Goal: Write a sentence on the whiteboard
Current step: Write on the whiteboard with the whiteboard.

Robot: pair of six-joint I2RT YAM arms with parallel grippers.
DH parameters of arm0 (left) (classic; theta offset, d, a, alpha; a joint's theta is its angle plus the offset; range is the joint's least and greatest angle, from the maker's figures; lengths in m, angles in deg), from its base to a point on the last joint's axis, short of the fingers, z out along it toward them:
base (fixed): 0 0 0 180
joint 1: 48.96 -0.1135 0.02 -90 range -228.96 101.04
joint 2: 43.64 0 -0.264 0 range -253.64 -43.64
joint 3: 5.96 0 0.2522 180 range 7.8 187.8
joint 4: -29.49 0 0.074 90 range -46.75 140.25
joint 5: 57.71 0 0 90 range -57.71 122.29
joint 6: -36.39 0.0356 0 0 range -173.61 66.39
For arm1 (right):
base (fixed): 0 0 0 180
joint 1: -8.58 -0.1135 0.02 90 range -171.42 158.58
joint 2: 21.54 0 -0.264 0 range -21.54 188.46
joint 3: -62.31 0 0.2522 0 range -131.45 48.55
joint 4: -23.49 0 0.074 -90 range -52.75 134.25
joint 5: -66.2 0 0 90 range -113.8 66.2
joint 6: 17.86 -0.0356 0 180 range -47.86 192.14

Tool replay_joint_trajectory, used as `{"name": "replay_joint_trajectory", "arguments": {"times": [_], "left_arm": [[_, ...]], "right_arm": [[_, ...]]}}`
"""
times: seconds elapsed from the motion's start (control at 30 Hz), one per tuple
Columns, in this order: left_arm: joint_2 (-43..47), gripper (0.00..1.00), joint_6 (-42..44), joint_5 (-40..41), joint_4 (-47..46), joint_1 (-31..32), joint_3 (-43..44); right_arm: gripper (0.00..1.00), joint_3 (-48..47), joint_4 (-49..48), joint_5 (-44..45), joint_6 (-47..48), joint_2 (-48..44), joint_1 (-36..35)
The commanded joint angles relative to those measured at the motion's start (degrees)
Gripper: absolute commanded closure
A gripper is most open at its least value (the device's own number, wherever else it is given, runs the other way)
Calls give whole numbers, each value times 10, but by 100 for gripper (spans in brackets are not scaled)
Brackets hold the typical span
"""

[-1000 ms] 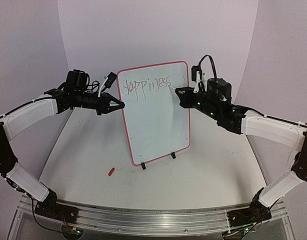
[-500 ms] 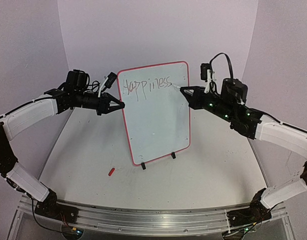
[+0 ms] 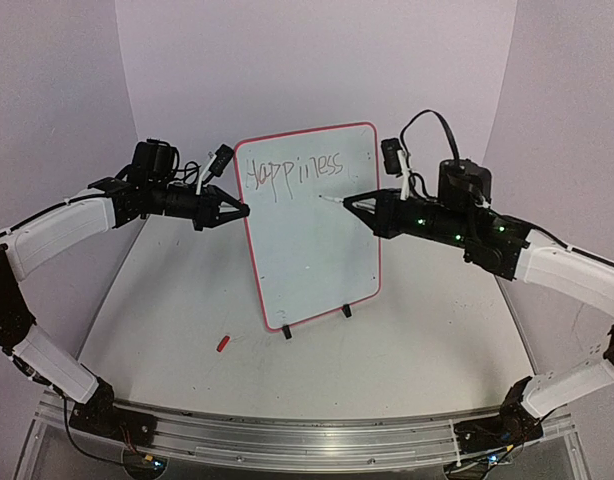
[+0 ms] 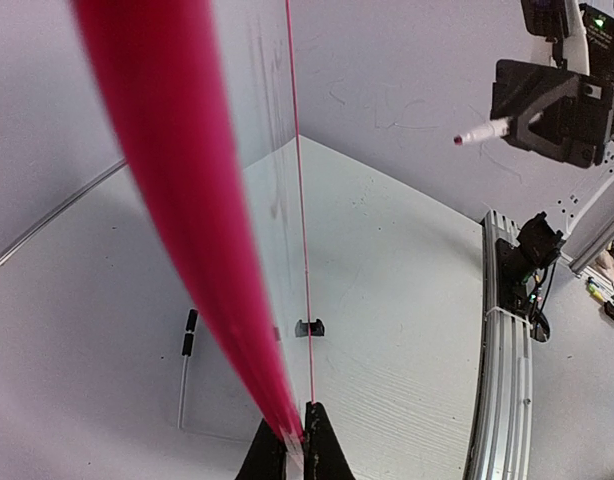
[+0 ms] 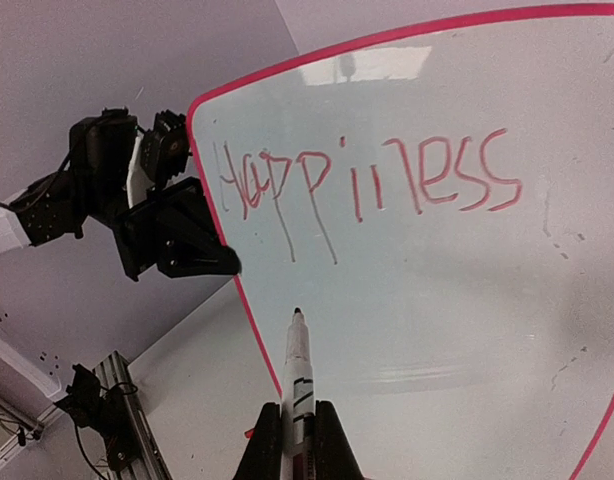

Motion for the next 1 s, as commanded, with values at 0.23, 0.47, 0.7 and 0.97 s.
{"name": "replay_joint_trajectory", "arguments": {"times": [0.23, 0.47, 0.7, 0.97], "left_arm": [[-14, 100, 46, 19, 98, 16, -14], [-13, 100, 45, 13, 97, 16, -14], [-14, 100, 43, 13, 96, 17, -14], [-11, 100, 44, 16, 97, 17, -14]], "right_arm": [[100, -95, 3, 2, 20, 133, -81], [100, -117, -14, 30, 10, 173, -82], [100, -142, -25, 34, 10, 202, -81], [100, -164, -26, 48, 3, 230, -81]]}}
